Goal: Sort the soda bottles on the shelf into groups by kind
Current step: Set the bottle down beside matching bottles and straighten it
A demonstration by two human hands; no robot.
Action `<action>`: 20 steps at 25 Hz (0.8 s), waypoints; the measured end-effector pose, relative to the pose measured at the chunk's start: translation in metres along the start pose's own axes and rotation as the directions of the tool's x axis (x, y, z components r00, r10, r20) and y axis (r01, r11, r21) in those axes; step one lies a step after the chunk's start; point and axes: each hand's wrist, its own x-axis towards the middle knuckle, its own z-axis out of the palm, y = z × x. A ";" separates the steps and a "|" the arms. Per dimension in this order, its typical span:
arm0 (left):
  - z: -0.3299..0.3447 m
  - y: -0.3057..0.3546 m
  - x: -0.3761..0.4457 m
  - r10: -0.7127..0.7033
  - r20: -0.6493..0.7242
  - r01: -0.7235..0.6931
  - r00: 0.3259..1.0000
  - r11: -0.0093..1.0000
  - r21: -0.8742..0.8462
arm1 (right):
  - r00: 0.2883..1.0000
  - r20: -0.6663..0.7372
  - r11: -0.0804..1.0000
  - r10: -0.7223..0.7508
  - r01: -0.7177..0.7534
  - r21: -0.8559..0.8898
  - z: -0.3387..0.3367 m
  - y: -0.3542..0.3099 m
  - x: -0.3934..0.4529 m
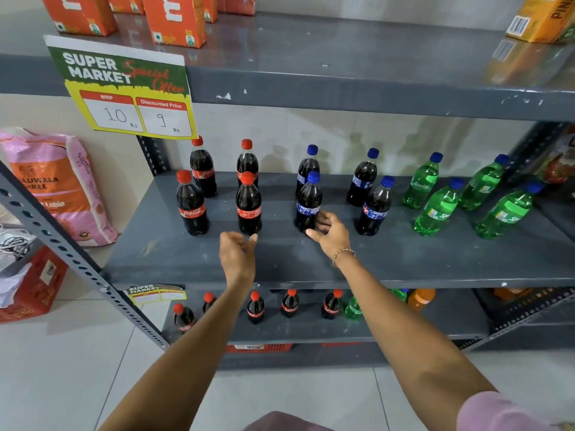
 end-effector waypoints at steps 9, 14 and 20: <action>0.078 0.035 -0.010 0.174 0.342 -0.210 0.923 0.975 0.073 | 0.797 -0.597 0.982 -0.093 0.172 0.078 -0.086 0.040 -0.002; 0.104 0.038 -0.001 0.080 0.343 -0.132 0.936 0.982 0.131 | 0.972 -0.232 0.999 -0.028 0.036 0.027 -0.100 0.057 0.021; 0.110 0.039 -0.008 0.103 0.236 -0.150 0.966 0.970 0.192 | 0.979 -0.199 0.999 -0.034 0.038 0.017 -0.104 0.056 0.027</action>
